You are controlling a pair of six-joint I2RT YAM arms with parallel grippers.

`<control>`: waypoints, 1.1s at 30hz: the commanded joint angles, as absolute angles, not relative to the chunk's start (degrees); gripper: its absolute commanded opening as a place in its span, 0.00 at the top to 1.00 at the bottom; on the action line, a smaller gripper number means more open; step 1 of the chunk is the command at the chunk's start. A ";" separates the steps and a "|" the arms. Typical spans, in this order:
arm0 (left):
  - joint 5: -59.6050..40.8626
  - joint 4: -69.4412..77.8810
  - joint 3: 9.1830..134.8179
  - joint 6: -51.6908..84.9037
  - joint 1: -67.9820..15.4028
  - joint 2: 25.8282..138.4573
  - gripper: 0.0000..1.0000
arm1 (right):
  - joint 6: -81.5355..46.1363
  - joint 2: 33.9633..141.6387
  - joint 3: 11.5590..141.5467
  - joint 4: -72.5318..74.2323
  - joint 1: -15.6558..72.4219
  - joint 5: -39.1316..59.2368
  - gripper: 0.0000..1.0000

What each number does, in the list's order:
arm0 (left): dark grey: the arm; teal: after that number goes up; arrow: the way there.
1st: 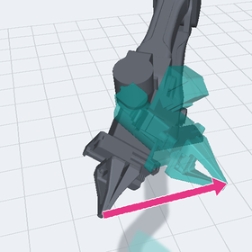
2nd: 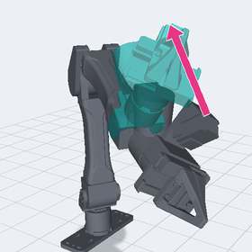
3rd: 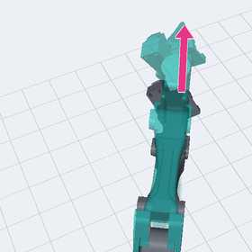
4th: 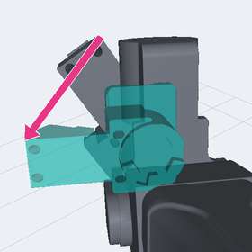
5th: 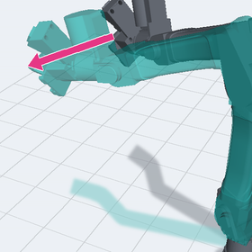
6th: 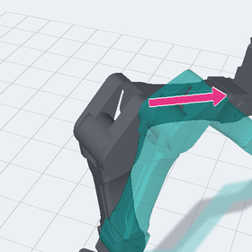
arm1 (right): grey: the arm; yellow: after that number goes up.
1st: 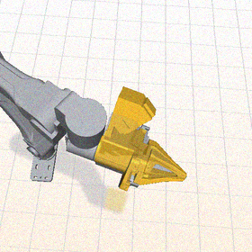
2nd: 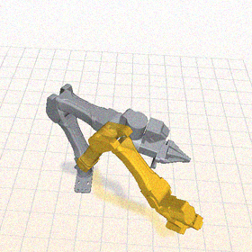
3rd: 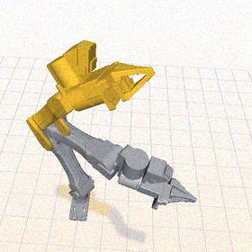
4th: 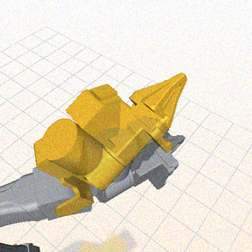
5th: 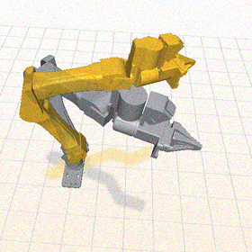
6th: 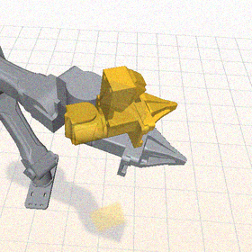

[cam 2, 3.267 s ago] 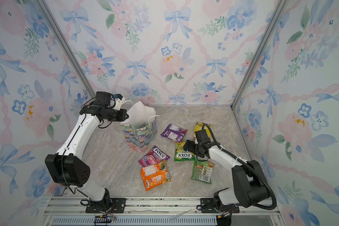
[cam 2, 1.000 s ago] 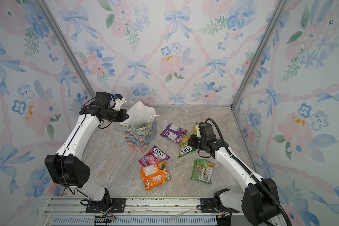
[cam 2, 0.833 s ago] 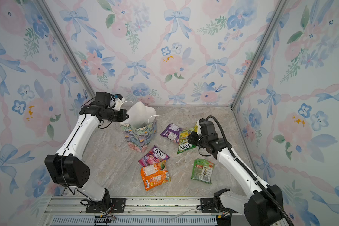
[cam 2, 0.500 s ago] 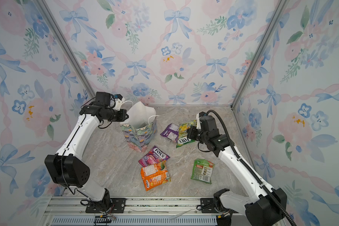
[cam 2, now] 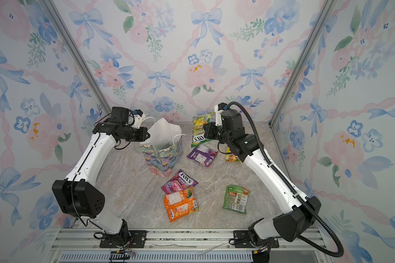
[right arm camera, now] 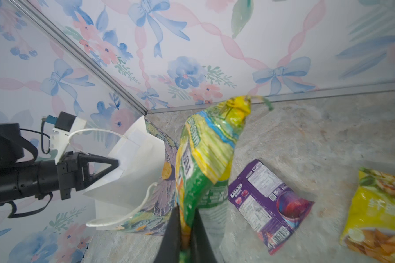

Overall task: Place the snacks into the paper bag
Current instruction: 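Lift the green-yellow packet with the right gripper and carry it over the bag, then lower the green-yellow packet into the bag and open the right gripper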

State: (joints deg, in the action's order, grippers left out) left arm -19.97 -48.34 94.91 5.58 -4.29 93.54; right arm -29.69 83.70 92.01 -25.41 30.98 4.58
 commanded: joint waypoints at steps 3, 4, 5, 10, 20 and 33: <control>-20.65 -49.35 94.42 4.75 -3.98 92.75 1.00 | -25.18 89.00 104.24 -23.34 33.19 2.15 1.00; -20.73 -49.35 94.49 4.75 -3.96 92.74 1.00 | -24.54 90.56 106.91 -24.10 33.37 1.88 1.00; -20.84 -49.37 94.44 4.79 -3.95 92.74 1.00 | -23.95 92.04 109.30 -24.96 33.55 1.75 1.00; -20.83 -49.37 94.33 4.66 -3.91 92.75 1.00 | -21.60 100.66 122.20 -28.65 35.53 1.95 1.00; -21.10 -49.31 94.36 4.70 -3.95 92.63 1.00 | -22.73 113.83 139.83 -33.23 41.52 1.85 1.00; -20.63 -49.31 94.36 4.57 -3.96 92.21 1.00 | -30.31 106.36 118.43 -19.31 46.18 -3.54 1.00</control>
State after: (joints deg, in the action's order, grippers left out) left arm -20.38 -48.38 94.91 5.58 -4.23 93.54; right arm -27.70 111.66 120.75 -26.28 46.06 -1.28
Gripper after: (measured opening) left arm 0.047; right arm 0.089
